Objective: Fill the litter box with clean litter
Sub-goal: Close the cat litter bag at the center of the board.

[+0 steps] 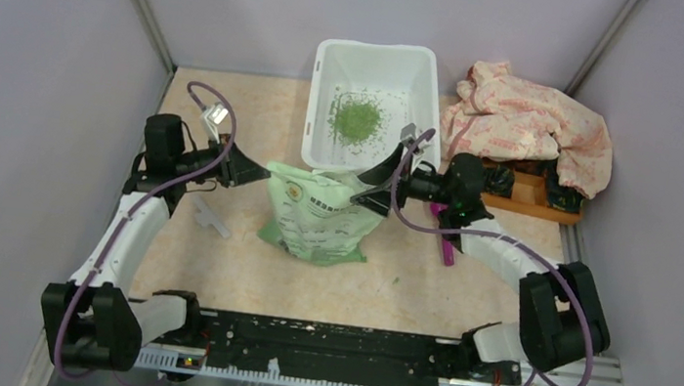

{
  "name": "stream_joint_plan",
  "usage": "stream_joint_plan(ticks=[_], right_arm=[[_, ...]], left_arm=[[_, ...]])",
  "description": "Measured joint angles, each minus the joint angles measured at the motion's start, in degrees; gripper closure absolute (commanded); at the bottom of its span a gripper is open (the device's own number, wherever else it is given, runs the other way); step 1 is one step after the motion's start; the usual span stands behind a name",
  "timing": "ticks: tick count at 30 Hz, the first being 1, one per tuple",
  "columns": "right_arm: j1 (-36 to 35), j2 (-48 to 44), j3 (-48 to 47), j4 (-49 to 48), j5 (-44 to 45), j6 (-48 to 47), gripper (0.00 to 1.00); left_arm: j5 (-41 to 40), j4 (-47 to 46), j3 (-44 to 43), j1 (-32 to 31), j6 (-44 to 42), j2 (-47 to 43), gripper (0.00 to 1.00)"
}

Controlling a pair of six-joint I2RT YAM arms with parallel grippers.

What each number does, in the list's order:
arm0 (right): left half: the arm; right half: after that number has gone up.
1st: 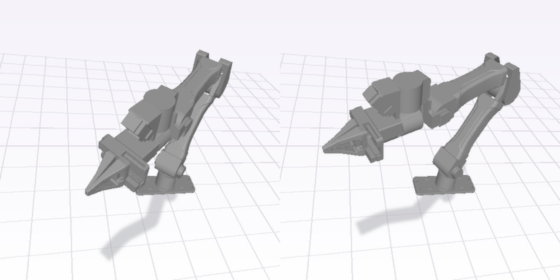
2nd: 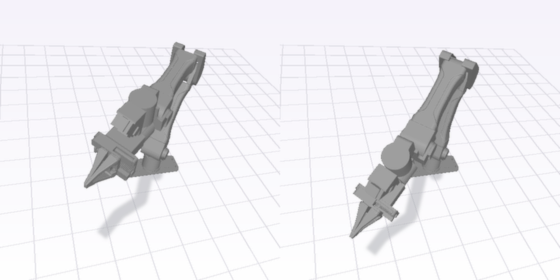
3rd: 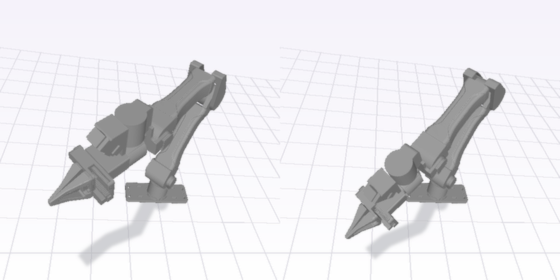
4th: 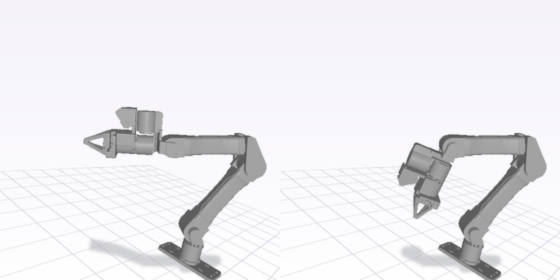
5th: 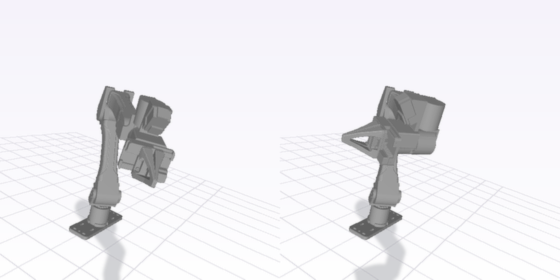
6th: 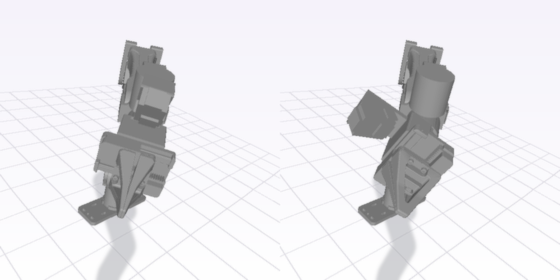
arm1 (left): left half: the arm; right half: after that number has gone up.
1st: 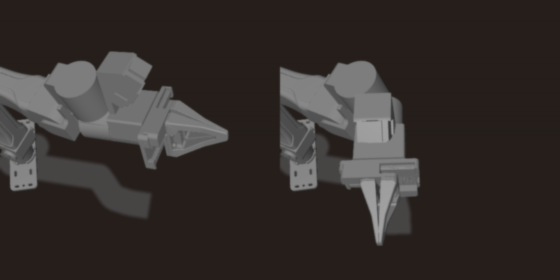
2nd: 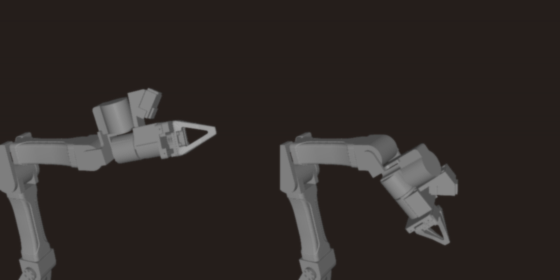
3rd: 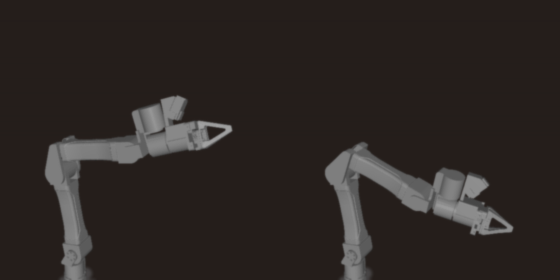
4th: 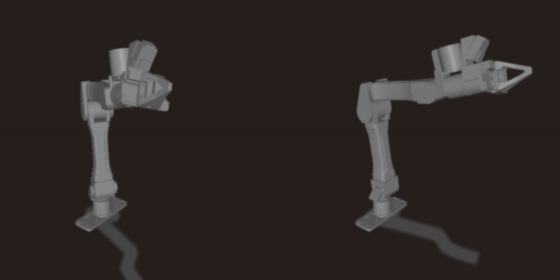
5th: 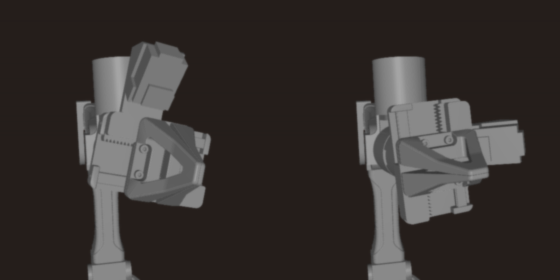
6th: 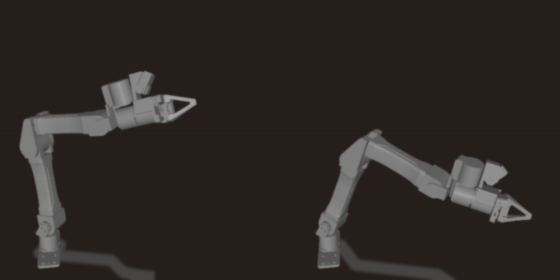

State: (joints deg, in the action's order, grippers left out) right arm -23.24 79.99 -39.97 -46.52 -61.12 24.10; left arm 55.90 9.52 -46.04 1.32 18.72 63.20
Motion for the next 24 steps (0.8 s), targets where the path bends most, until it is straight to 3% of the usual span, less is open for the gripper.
stream_joint_plan(ticks=[8,17,19,23,24], right_arm=[[-4.9,-3.37,-7.93,23.85,7.65,-20.83,0.35],[-8.15,1.51,-16.46,41.03,11.85,-32.96,0.39],[-8.96,2.6,-17.97,43.98,12.37,-34.73,0.48],[-9.4,3.3,-19.5,48.83,12.83,-37.11,0.92],[-9.4,3.34,-19.89,49.9,12.98,-37.68,0.96]], left_arm=[[-0.24,1.95,-1.22,-0.09,-0.44,0.0,1.0],[-0.44,4.17,-2.12,-0.04,-0.61,-0.55,1.0],[-0.42,4.59,-2.27,0.04,-0.61,-0.7,1.0],[-0.33,5.09,-3.23,0.46,-0.79,-1.03,1.0],[-0.28,5.09,-3.54,0.61,-0.76,-1.27,1.0]])
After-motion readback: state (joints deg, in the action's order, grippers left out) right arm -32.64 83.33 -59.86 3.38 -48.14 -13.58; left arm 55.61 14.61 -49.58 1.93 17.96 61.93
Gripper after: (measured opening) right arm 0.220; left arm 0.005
